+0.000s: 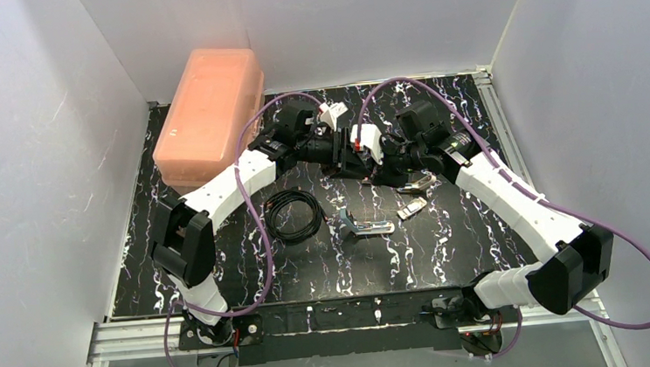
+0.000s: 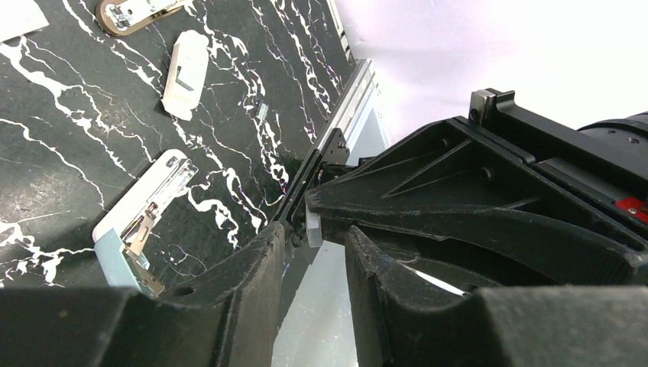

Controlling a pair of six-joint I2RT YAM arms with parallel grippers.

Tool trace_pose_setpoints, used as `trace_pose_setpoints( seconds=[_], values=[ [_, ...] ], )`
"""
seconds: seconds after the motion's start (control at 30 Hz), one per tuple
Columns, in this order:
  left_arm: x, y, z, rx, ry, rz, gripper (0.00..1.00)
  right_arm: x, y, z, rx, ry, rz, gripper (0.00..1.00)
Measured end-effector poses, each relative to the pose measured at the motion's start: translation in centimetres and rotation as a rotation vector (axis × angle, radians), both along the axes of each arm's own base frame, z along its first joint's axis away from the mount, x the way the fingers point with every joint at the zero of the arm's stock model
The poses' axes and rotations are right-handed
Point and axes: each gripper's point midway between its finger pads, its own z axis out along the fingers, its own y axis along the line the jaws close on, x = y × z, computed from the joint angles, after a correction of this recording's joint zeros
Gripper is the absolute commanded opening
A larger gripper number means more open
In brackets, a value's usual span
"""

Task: Load the staples into the stapler
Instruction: Pick up the staple from the center of the board.

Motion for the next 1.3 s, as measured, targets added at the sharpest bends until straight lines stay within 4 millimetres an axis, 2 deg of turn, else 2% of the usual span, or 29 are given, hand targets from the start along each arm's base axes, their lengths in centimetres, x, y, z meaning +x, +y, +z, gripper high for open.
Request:
trace_pose_setpoints(
  seconds=[0.37, 1.3],
  values=[
    [-0.26, -0.29, 0.11, -0.005, 0.005, -0.005, 0.25, 0.00, -0.04, -0.02, 0.002, 0.008, -0.012, 0.13],
    [-0.14, -0.53, -0.74, -0.011, 0.017, 0.000, 0.21, 0.31, -0.22, 0.04, 0.003, 0.005, -0.026, 0.13]
  ],
)
